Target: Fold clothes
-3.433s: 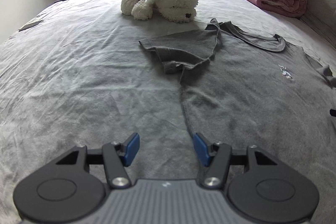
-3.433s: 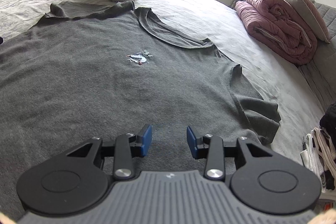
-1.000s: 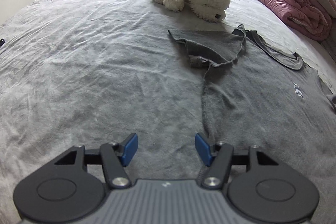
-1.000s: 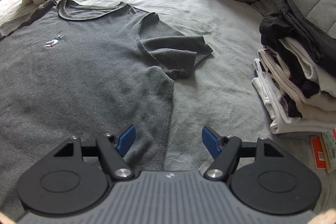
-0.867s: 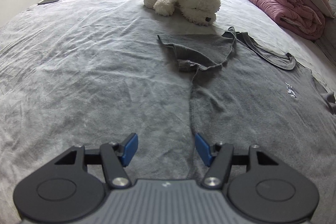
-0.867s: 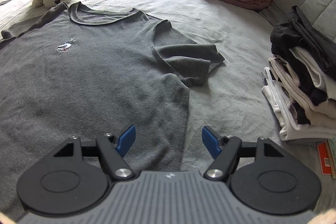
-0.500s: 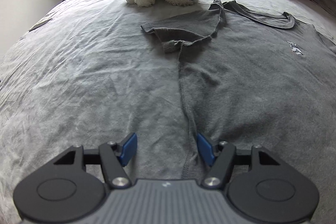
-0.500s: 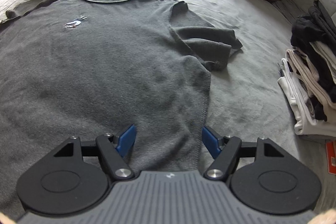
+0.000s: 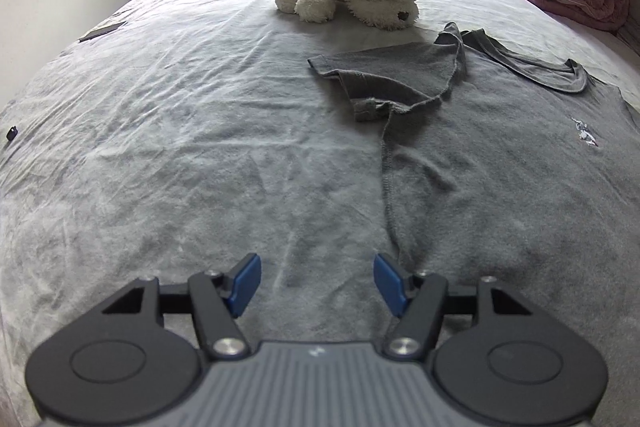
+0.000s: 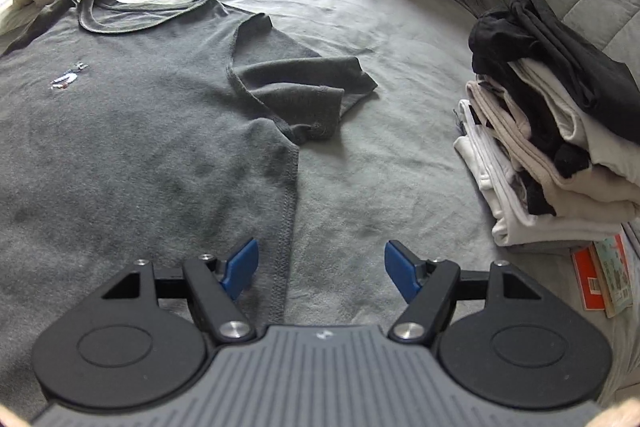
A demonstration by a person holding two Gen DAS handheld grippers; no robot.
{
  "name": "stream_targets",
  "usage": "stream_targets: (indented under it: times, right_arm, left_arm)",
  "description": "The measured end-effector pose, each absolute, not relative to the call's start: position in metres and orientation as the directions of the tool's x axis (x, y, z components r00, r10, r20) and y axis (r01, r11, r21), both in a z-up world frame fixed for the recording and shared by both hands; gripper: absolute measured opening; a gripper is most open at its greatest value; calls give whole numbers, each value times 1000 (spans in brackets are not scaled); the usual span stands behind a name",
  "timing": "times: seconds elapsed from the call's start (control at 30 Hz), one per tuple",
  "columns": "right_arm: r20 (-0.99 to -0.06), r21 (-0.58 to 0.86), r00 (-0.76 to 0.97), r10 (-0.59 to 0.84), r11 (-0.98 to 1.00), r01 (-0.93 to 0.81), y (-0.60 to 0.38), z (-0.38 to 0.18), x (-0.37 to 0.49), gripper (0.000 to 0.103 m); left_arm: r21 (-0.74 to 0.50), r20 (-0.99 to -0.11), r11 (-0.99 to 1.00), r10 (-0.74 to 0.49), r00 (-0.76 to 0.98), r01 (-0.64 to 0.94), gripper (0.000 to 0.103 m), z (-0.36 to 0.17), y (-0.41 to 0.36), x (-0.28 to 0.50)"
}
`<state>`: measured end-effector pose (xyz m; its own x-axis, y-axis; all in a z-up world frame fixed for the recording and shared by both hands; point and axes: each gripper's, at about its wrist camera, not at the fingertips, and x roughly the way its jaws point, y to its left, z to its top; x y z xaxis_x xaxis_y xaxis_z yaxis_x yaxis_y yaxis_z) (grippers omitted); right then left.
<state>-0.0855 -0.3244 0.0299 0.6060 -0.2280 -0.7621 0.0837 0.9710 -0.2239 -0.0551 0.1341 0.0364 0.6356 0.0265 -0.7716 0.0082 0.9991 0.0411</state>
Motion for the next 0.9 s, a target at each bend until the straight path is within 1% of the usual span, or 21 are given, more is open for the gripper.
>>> stream_targets:
  times: [0.07, 0.2, 0.3, 0.4, 0.53, 0.63, 0.73, 0.9]
  right_arm:
    - [-757, -213, 624, -195, 976, 46, -315, 30, -87, 72]
    - [-761, -220, 633, -141, 974, -48, -292, 25, -88, 72]
    - [-775, -236, 617, -136, 968, -83, -280, 18, -86, 72]
    - [-782, -233, 607, -139, 969, -78, -279, 15, -83, 72]
    - [-791, -202, 598, -132, 978, -51, -282, 16, -81, 72]
    - [-783, -195, 612, -114, 978, -68, -276, 17, -86, 72]
    - [-787, -143, 615, -49, 984, -103, -271, 19, -89, 72]
    - [-812, -26, 581, 44, 993, -112, -265, 16, -82, 72]
  left_arm:
    - [15, -762, 999, -12, 647, 36, 64, 38, 129, -58]
    - [7, -734, 995, -62, 676, 98, 64, 40, 115, -63]
    - [-3, -750, 992, -85, 656, 125, 64, 35, 107, -62]
    - [32, -779, 991, -56, 624, 129, 64, 24, 100, -59]
    - [43, -778, 992, -42, 627, 120, 66, 23, 100, -59]
    - [48, -774, 991, -43, 631, 126, 66, 24, 97, -63]
    - [40, -772, 992, -46, 634, 121, 66, 24, 97, -61]
    - [18, -773, 995, -49, 632, 100, 66, 25, 98, -56]
